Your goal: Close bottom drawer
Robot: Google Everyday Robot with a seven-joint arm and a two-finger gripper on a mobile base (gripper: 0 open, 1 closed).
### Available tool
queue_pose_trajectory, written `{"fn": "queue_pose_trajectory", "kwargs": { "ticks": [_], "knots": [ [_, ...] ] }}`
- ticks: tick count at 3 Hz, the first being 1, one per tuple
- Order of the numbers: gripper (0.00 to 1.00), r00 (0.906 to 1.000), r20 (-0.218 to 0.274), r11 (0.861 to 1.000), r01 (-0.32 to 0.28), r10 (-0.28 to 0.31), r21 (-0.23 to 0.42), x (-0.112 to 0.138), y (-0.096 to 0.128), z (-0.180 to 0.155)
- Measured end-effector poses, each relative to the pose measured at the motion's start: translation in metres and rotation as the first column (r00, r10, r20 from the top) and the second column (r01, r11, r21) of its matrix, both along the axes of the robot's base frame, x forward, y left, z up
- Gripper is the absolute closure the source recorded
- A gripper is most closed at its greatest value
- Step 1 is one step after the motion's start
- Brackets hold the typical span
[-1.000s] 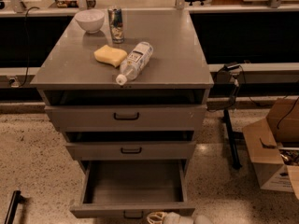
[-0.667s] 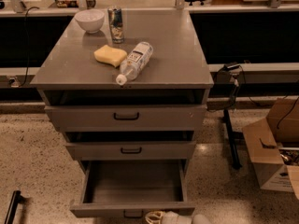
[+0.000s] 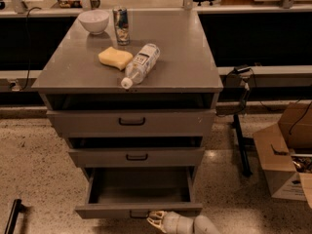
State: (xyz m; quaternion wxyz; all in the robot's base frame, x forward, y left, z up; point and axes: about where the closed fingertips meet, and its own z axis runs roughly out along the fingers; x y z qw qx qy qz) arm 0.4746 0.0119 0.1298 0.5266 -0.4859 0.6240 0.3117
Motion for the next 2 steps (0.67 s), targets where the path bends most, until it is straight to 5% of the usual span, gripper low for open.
{"fn": "queue_pose_trajectory", "kwargs": {
  "ticks": [2],
  "knots": [
    [1.00,0.9969,0.009,0.997,0.078,-0.078,-0.001,0.052,-0.006,-0.025]
  ]
}}
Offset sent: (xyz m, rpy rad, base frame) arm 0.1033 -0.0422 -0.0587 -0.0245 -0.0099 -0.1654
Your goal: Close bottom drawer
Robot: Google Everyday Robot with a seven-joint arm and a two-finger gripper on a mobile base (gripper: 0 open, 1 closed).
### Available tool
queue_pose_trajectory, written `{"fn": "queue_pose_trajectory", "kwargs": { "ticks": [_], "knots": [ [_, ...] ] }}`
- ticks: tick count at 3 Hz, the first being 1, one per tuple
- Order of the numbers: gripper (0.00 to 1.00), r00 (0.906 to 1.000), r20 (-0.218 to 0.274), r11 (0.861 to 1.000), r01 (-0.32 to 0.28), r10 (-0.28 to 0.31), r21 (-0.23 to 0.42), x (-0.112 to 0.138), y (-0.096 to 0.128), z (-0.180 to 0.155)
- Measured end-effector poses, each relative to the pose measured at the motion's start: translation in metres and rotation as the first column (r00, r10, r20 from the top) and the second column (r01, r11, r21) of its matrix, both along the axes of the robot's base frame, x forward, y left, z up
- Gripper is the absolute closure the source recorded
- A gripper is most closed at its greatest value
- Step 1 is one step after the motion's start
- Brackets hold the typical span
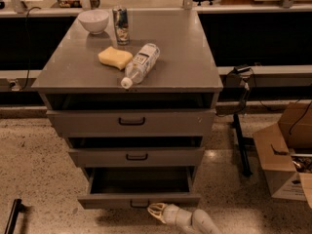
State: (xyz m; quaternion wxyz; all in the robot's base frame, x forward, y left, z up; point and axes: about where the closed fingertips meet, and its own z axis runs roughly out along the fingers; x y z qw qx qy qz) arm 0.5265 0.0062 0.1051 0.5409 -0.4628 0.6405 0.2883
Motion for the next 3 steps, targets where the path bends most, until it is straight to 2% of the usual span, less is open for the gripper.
{"fn": "queue_pose_trajectory", "kwargs": {
  "ticks": [2,3],
  "knots": [
    [1.00,0.9990,0.030,0.999,0.034,-0.034,-0.010,0.042,-0.010,-0.005],
    [1.00,0.9982,0.043,0.999,0.043,-0.043,-0.007,0.056,-0.010,-0.002]
  ]
}}
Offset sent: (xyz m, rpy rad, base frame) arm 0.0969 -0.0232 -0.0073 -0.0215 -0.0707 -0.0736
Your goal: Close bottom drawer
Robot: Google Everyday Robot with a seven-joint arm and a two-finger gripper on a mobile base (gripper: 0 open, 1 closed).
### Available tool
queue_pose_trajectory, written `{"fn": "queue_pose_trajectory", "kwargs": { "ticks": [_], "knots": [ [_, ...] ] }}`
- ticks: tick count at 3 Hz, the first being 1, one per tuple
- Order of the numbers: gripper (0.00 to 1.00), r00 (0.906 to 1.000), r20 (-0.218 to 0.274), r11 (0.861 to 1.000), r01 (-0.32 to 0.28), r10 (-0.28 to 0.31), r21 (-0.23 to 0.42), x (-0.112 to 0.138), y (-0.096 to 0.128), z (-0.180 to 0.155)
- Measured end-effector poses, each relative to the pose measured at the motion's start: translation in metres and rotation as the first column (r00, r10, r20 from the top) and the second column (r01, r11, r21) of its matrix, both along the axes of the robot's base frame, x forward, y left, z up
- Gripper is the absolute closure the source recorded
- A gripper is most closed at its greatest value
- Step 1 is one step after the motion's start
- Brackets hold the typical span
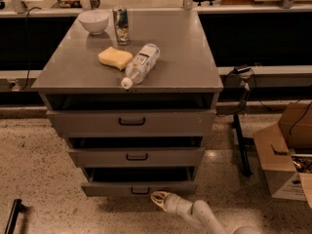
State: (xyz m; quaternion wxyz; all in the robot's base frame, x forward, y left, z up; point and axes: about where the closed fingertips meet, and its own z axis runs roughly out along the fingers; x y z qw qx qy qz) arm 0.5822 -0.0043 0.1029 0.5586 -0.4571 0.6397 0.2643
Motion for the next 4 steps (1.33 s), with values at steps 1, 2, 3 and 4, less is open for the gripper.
{"fn": "queue_pose_trajectory", "kwargs": {
  "ticks": [1,2,3,4],
  "knots": [
    [1.00,0.9995,0.026,1.000,0.017,-0.017,0.009,0.022,0.001,0.007],
    [1.00,0.9981,0.047,0.999,0.039,-0.040,0.017,0.039,0.001,0.012],
    [1.00,0.9959,0.062,0.998,0.064,-0.066,0.027,0.063,0.001,0.020],
    [1.00,0.9959,0.062,0.998,0.064,-0.066,0.027,0.063,0.001,0.020]
  ]
}}
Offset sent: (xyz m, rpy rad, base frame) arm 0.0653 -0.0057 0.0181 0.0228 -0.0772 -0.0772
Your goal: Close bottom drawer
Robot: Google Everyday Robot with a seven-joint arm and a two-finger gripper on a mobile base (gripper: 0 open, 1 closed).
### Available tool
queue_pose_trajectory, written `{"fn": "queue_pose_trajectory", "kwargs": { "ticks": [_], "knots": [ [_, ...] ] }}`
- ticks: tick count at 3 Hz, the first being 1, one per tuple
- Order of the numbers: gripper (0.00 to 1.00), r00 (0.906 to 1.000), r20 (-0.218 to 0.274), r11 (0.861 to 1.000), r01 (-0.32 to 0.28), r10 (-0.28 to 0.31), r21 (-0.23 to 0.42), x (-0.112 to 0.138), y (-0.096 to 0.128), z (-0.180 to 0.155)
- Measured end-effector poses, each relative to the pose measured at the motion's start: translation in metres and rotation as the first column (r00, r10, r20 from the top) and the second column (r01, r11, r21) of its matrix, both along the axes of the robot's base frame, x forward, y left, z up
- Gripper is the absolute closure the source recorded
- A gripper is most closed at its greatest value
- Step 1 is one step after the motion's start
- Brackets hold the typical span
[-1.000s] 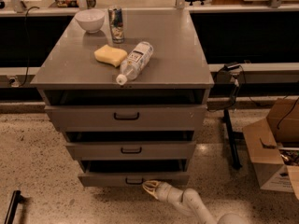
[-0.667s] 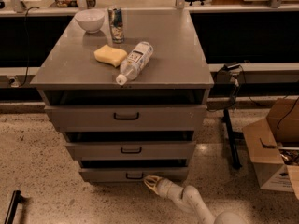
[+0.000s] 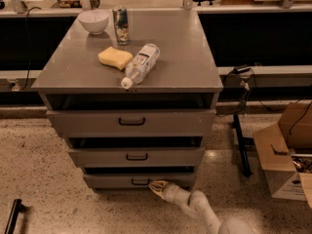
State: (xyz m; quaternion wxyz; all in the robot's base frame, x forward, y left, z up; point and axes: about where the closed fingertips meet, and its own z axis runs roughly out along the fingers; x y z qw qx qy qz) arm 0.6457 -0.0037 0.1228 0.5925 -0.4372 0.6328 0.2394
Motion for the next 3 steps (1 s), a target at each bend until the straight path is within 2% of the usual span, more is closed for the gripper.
{"fn": "queue_pose_trajectory", "kwargs": {
  "ticks": [1,2,3],
  "knots": [
    [1.00,1.0000,0.000,1.000,0.000,0.000,0.000,0.000,0.000,0.000],
    [1.00,0.9993,-0.008,0.999,-0.035,0.035,0.021,-0.029,0.004,0.002],
    [1.00,0.9957,-0.045,0.996,-0.078,0.081,0.050,-0.081,0.011,0.001]
  ]
}}
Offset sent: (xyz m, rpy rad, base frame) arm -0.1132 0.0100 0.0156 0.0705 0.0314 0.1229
